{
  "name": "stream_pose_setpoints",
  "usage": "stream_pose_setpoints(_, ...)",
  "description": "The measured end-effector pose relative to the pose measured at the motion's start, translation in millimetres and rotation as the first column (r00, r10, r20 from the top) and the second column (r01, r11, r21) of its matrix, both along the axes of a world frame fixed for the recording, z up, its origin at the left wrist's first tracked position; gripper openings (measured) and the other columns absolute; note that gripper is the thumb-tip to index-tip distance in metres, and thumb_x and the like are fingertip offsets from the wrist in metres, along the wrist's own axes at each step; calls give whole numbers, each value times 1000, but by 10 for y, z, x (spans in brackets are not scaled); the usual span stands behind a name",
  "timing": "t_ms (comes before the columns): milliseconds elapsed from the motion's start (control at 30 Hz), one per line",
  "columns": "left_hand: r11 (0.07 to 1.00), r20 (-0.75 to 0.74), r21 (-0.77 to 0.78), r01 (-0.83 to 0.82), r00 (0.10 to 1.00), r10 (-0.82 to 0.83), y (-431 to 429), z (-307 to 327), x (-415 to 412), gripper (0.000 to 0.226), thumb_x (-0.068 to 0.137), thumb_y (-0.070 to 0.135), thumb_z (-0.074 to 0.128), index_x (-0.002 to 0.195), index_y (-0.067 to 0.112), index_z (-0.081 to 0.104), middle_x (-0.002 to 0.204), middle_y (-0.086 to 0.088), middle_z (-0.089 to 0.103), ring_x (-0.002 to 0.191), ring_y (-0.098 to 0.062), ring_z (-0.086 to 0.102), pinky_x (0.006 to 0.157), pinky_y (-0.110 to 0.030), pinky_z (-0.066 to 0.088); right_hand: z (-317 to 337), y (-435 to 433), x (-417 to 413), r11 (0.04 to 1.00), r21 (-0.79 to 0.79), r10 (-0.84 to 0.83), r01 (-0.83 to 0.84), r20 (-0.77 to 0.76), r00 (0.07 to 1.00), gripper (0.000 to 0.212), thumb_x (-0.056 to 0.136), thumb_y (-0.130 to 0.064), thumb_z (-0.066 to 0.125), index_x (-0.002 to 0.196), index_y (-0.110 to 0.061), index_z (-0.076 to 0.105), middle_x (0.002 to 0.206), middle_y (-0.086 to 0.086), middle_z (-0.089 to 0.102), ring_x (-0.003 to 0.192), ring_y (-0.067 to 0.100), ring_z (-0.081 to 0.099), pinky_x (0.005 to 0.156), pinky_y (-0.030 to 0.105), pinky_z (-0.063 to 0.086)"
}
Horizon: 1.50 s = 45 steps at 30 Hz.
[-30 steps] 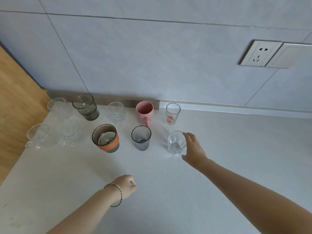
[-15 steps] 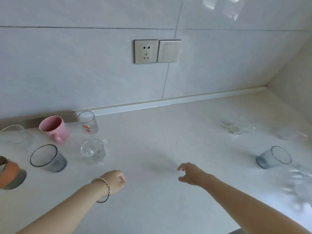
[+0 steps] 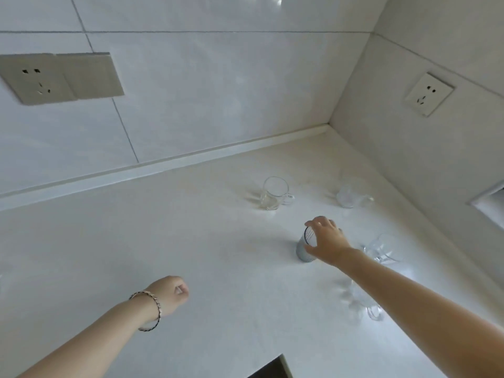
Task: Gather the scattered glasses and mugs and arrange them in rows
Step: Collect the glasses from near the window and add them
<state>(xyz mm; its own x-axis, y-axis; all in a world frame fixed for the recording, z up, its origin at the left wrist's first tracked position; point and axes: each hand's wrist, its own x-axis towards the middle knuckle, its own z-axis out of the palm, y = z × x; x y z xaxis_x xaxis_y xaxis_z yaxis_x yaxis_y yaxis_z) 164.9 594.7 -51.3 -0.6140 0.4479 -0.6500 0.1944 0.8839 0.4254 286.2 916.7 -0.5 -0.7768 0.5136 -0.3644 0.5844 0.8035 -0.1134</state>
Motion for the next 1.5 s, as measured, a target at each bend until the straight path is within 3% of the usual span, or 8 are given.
stream_pose_setpoints(133,999,-3,-42,16,1000,-16,184,-12,85,11,92,22,44,84,24,51,84,6,54,80,-13,52,55,-10,35,-107,183,90,995,-71,-67,74,95,993,90,77,-39,68,149,-20,16,142,12,31,126,33,45,101,37,41)
stream_pose_setpoints(267,998,-13,-65,-9,1000,8,213,2,76,14,91,21,45,79,25,51,82,6,55,78,-14,53,58,-16,38,-203,171,81,992,-75,-97,100,43,994,83,78,-35,68,145,-18,23,130,14,40,112,35,56,92,36,45)
stream_pose_setpoints(400,994,-21,-81,-68,998,67,115,21,49,22,90,21,46,70,29,49,72,12,52,74,-13,53,54,-13,36,-160,84,-35,989,-33,-140,141,45,989,76,71,-36,73,132,-13,34,123,11,43,114,30,53,87,35,47)
stream_pose_setpoints(567,983,-26,-88,-162,987,160,-212,57,83,21,90,22,45,69,26,49,69,12,51,65,-9,51,54,-14,36,-117,-429,-287,997,-32,77,-77,8,997,76,68,-40,72,130,-17,34,123,6,42,114,25,49,83,32,47)
stream_pose_setpoints(900,874,-58,-61,-482,876,479,-1891,181,324,13,89,20,46,79,26,51,70,15,48,80,-15,52,65,-20,39,59,-2596,-921,832,-199,502,-518,-126,855,81,67,-47,73,133,-24,32,126,1,42,118,20,49,91,30,46)
stream_pose_setpoints(1000,824,-77,-69,-562,827,557,-2635,216,491,12,90,20,47,82,23,55,87,4,57,82,-16,52,62,-19,38,129,-3407,-1007,760,-224,591,-610,-152,792,85,68,-46,72,137,-24,29,130,0,41,122,19,47,95,30,44)
stream_pose_setpoints(1133,788,-88,-117,-604,797,598,-3702,291,766,28,93,20,45,115,9,59,124,-7,59,87,-15,48,73,-18,36,179,-4509,-1031,700,-235,655,-674,-166,737,85,69,-44,72,140,-22,30,132,0,40,124,20,46,98,30,42)
stream_pose_setpoints(1500,695,-119,-143,-705,709,695,-6041,535,1038,29,93,21,41,116,12,56,126,-5,56,106,-18,53,88,-24,41,287,-6894,-1138,651,-235,708,-722,-156,689,84,66,-48,75,136,-22,36,129,2,44,119,23,51,95,36,47)
